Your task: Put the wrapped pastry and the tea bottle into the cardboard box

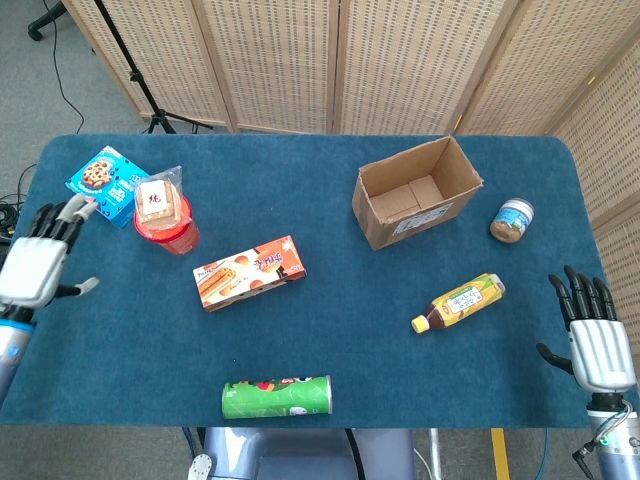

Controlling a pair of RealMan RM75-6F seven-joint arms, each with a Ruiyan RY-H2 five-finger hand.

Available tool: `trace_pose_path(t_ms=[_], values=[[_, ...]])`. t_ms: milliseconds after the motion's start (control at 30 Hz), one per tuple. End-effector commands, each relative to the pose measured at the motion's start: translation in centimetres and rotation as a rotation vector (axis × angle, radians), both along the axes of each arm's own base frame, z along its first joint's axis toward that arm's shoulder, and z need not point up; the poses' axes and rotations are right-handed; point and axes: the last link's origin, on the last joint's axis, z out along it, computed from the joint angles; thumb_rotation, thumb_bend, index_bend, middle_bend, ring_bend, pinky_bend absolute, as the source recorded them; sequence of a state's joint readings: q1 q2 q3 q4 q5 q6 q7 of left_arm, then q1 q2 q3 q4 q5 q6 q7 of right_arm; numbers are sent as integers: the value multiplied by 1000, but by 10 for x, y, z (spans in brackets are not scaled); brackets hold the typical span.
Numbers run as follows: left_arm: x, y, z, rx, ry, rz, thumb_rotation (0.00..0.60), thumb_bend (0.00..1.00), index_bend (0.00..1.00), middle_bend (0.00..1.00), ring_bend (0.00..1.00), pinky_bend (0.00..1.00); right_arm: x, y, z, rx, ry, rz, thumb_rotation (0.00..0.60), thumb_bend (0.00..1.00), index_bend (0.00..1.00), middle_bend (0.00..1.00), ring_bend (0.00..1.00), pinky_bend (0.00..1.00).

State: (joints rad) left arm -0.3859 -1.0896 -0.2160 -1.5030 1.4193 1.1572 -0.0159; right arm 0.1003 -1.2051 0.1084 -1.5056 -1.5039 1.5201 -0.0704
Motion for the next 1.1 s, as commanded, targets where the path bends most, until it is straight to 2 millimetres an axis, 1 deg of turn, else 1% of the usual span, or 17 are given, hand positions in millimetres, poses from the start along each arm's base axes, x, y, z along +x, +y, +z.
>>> trace_pose_path(t_ms=[33,133,233,300,467,567,633,700,733,800,900,933,1000,1100], values=[[39,63,-8,-98,73,-29,600,0,0,0,0,44,-6,-5,-1,1,14,-31,600,0,0,0,0,0],[44,74,-13,-114,105,-17,600,0,0,0,0,44,-8,-7,-1,1,16,-43,600,0,0,0,0,0],[51,93,-17,-124,96,20,600,0,0,0,0,44,-13,-8,2,-8,13,-64,600,0,0,0,0,0],[53,102,-18,-133,100,39,600,0,0,0,0,44,-16,-9,4,-13,10,-75,600,0,0,0,0,0],[54,117,-27,-192,118,94,600,0,0,0,0,44,-20,-11,5,-14,7,-95,600,0,0,0,0,0],[55,125,-35,-210,85,121,600,0,0,0,0,45,-21,-13,5,-14,8,-102,600,0,0,0,0,0],[57,129,-38,-206,77,119,600,0,0,0,0,63,-22,-13,5,-13,6,-107,600,0,0,0,0,0],[58,133,-42,-199,68,114,600,11,6,5,11,127,-23,-14,5,-12,4,-114,600,0,0,0,0,0],[58,134,-43,-194,65,112,600,24,28,29,30,160,-24,-15,5,-12,3,-117,600,0,0,0,0,0],[56,139,-48,-192,71,118,600,82,165,168,131,256,-25,-16,6,-13,-3,-123,600,0,0,0,0,0],[55,142,-51,-184,68,122,600,129,298,331,255,369,-26,-16,7,-15,-6,-127,600,0,0,0,0,0],[55,142,-51,-181,67,121,600,139,324,361,280,396,-26,-16,7,-15,-6,-127,600,0,0,0,0,0],[55,143,-52,-168,64,113,600,177,411,435,344,464,-27,-16,7,-14,-9,-132,600,0,0,0,0,0],[54,142,-50,-150,60,99,600,234,512,504,406,523,-28,-16,7,-9,-13,-138,600,0,0,0,0,0]])
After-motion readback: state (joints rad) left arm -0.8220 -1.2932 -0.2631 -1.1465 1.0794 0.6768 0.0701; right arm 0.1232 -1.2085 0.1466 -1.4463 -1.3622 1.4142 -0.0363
